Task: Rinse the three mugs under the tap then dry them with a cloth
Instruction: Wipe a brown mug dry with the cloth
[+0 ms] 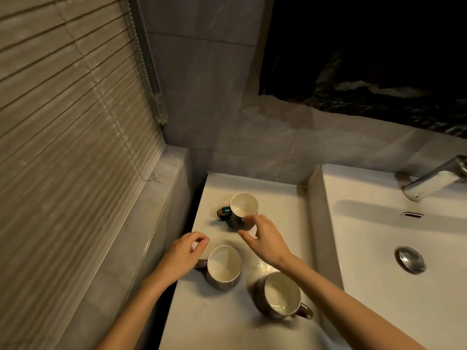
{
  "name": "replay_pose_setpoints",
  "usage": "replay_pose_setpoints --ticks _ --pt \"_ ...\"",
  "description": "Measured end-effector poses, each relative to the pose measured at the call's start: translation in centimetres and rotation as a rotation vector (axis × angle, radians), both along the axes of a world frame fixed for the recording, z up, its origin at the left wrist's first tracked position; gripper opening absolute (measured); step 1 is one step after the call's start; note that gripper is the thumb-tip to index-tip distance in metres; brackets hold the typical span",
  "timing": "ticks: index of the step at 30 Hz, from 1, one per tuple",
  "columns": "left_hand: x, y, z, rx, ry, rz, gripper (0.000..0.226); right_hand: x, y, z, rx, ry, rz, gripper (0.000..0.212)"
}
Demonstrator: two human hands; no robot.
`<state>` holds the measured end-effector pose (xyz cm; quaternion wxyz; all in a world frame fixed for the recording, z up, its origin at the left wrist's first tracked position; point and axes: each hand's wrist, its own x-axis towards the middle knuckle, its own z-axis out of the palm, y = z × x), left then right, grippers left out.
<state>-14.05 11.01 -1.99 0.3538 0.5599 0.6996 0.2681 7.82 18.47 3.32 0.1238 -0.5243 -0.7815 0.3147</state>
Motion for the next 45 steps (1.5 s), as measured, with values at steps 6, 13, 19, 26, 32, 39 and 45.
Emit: replay_pose_setpoints --ticks 6,13,19,26,32,39,45 --pt "0.2 -2.8 -0.9 -0.221 -0.017 -0.118 0.026 -1.8 -2.8 -1.0 -0.053 -0.545 0.243 0.034" --pt "0.9 -4.3 2.7 -0.289 -0.097 -0.274 0.023 -1.7 -3.9 0.2 0.084 -0.527 0.256 0.024" --pt "3.7 -4.3 8.7 -0.096 -0.055 -0.353 0.016 3.0 -4.2 6.0 0.367 -0.344 0.238 0.037" --pt "13.1 -1.6 15.0 0.358 0.215 -0.38 0.013 12.8 -3.5 10.7 0.397 -0.247 0.014 0.049" --pt "23.8 0.4 16.5 0.799 0.678 -0.549 0.019 23.6 -1.9 12.3 0.173 -0.068 -0.025 0.09" --pt "33.4 1.3 14.4 1.054 0.987 -0.605 0.023 33.5 -3.1 10.7 0.44 0.021 -0.033 0.077" --pt "37.9 0.0 13.9 1.065 1.016 -0.615 0.028 37.8 -4.5 9.4 0.54 0.098 -0.053 0.086"
